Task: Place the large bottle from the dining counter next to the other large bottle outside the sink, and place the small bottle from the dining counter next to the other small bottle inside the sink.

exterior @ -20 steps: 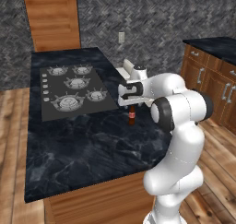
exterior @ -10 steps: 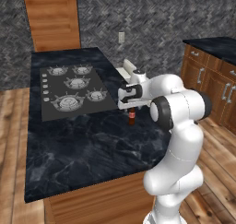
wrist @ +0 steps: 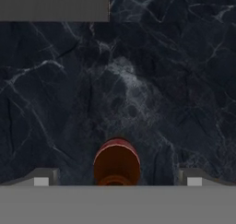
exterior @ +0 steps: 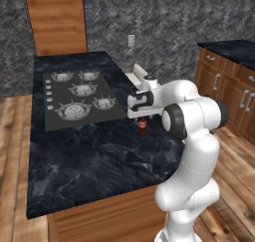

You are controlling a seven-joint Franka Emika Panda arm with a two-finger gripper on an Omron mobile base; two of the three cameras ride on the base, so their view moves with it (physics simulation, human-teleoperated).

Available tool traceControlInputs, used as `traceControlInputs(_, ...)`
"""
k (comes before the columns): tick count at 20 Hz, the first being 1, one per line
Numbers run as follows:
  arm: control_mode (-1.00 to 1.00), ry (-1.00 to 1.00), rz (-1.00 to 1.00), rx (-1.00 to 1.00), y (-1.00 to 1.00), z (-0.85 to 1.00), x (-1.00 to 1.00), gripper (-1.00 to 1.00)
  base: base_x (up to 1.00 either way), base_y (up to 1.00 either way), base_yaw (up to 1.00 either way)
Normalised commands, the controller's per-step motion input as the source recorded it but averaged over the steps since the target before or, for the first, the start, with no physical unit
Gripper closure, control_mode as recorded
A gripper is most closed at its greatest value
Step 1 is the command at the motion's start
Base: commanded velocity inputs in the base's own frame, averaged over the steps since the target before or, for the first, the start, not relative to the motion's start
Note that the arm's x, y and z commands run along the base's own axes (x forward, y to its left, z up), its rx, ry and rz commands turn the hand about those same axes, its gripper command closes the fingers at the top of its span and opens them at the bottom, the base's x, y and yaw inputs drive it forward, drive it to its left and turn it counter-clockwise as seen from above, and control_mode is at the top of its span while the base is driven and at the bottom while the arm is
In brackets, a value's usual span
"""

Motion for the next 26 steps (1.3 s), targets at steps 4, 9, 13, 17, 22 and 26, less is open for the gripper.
traceControlInputs(4,-1.0,0.02,0.0,0.0,0.0,0.0,0.0,-1.0,0.0,0.0,0.0)
traceControlInputs(9,-1.0,0.0,0.0,0.0,0.0,0.0,0.0,-1.0,0.0,0.0,0.0)
traceControlInputs(13,-1.0,0.0,0.0,0.0,0.0,0.0,0.0,-1.0,0.0,0.0,0.0)
traceControlInputs(17,-1.0,0.0,0.0,0.0,0.0,0.0,0.0,-1.0,0.0,0.0,0.0)
traceControlInputs(22,-1.0,-0.03,0.0,0.0,0.0,0.0,0.09,-1.0,0.0,0.0,0.0)
traceControlInputs(26,-1.0,-0.07,0.0,0.0,0.0,0.0,0.06,-1.0,0.0,0.0,0.0)
